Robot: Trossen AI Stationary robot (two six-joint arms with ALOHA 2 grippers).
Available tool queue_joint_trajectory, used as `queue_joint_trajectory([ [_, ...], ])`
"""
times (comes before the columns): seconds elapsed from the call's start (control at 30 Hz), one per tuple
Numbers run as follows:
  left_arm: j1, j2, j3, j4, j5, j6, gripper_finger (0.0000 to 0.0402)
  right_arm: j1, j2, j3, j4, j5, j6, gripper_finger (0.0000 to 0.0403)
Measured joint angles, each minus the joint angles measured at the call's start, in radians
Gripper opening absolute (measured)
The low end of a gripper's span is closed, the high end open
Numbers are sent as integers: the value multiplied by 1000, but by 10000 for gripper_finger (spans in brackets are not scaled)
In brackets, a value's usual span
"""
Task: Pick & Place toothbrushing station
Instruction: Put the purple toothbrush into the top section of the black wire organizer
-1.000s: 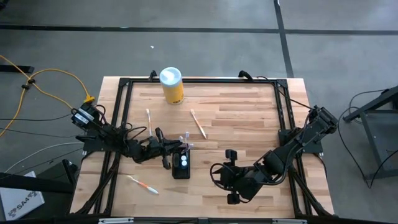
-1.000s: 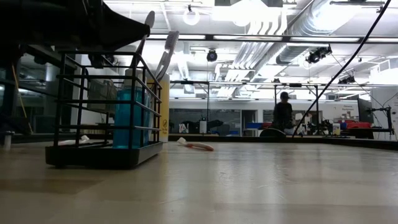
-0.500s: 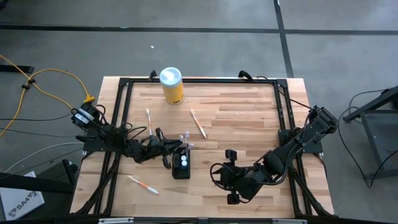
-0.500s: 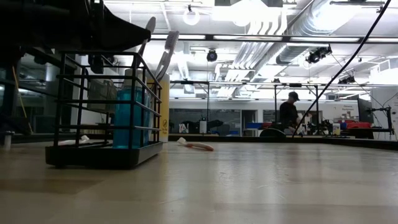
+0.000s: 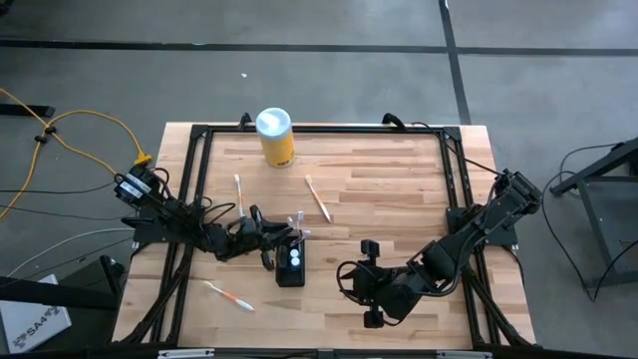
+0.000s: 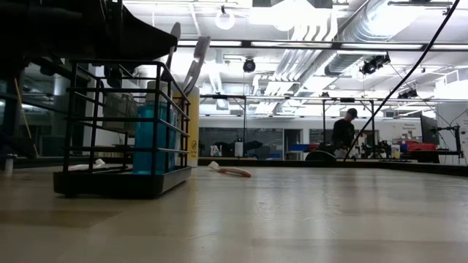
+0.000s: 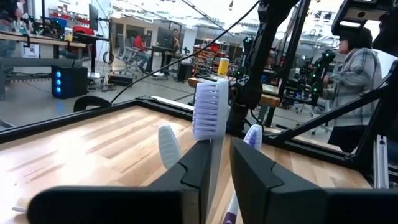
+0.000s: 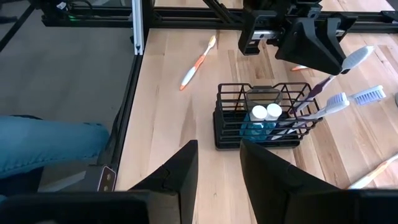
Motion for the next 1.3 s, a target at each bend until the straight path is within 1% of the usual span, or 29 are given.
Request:
queue_joint_trajectory([
  [0.17,-1,0,0,0,4,3,52,0,0,0,0,-3,0,111],
  [0.33,-16,0,0,0,37,-12,64,0,0,0,0,-3,0,111],
  [0.6,-51,0,0,0,16,-7,77,0,0,0,0,-3,0,111],
  [0.77,-61,0,0,1,-34,20,86,0,0,0,0,-3,1,111],
  [1.03,-83,0,0,1,-135,47,125,0,0,0,0,-3,3,111],
  [1.3,-127,0,0,0,-244,-14,129,0,0,0,0,-3,3,111],
])
